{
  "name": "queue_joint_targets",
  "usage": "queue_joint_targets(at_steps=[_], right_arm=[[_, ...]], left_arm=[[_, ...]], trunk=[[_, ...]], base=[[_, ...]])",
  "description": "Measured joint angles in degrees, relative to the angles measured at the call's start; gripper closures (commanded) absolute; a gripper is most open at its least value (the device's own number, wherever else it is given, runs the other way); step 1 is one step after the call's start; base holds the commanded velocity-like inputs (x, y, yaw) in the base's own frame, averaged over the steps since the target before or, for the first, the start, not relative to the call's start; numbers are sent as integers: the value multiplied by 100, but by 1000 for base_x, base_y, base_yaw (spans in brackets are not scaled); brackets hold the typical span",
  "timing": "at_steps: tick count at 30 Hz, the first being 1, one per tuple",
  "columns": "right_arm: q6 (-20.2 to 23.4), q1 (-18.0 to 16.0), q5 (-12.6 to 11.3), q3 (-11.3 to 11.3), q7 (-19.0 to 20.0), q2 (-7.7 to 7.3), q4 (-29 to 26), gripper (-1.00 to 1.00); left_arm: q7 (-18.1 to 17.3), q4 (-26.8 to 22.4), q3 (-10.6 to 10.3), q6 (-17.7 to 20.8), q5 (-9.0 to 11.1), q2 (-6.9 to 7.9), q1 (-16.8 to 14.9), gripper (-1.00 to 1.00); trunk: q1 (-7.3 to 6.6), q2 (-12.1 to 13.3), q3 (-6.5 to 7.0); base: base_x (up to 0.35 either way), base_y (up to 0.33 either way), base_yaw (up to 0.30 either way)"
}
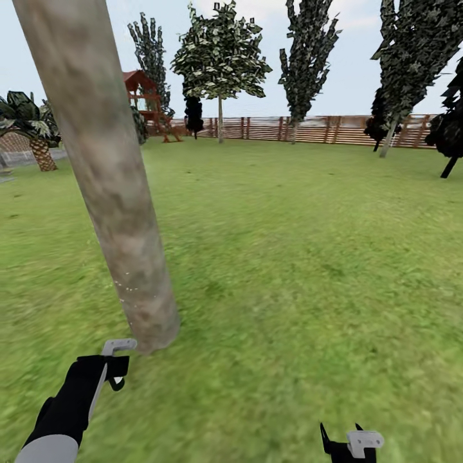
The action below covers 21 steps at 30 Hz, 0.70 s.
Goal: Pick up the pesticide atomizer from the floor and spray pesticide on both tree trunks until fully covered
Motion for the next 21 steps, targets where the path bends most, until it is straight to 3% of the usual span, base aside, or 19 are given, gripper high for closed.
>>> queue_joint_targets(at_steps=[5,21], right_arm=[[0,0,0,0,0,0,0,-100],[-1,1,0,0,0,-1,-2,-100]], left_arm=[[-3,-1,0,-4,0,-3,0,100],[-6,1,-1,-6,0,-4,-1,100]], trunk=[[0,0,0],[2,0,0]], base=[[163,-239,238],[8,-270,7]])
